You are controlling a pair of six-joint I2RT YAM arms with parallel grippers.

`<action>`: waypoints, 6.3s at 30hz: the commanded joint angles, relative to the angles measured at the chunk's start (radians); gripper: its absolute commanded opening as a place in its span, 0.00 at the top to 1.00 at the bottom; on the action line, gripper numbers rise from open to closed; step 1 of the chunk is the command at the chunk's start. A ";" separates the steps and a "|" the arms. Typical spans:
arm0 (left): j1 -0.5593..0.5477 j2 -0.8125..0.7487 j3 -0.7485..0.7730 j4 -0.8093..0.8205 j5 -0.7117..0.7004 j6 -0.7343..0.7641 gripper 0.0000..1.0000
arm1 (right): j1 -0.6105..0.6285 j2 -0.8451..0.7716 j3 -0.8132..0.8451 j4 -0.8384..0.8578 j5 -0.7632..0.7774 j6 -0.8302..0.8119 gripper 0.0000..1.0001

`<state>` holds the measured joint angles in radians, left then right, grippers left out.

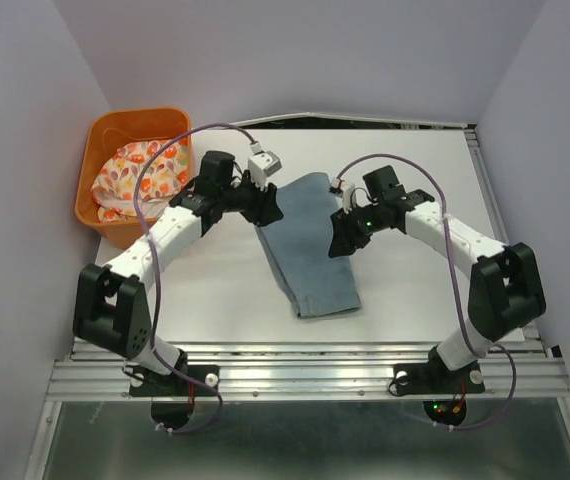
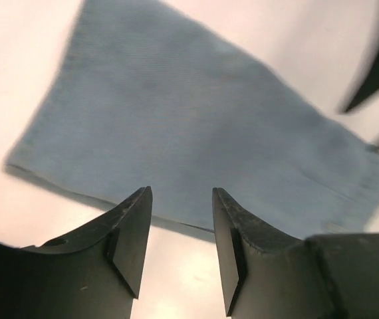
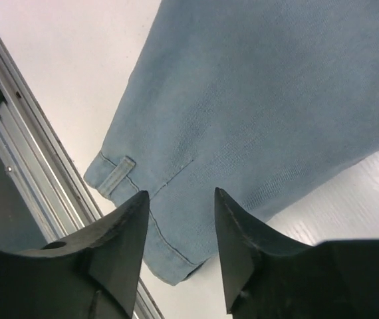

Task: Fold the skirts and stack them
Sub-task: Fold the skirt

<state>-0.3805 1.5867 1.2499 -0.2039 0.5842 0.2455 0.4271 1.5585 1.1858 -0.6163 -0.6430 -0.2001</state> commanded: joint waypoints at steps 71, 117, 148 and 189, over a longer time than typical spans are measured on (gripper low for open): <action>0.025 0.521 0.108 -0.164 0.192 0.229 0.84 | -0.363 0.985 0.606 1.216 -0.466 1.251 0.66; -0.440 -0.737 -1.114 0.570 -0.483 1.119 0.01 | -0.004 0.583 0.150 0.242 -0.150 0.284 0.43; -0.811 -0.283 -0.801 0.517 -0.650 0.681 0.02 | -0.004 0.657 0.141 0.231 -0.173 0.329 0.45; -0.880 -0.280 -0.348 -0.196 -0.316 0.287 1.00 | -0.100 0.739 0.819 0.012 -0.087 0.212 0.27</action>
<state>-1.2549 1.3579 0.8074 -0.2745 0.0902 0.5907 0.3256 2.2250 1.8561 -0.5381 -0.7887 0.0444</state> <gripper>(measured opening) 0.230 0.731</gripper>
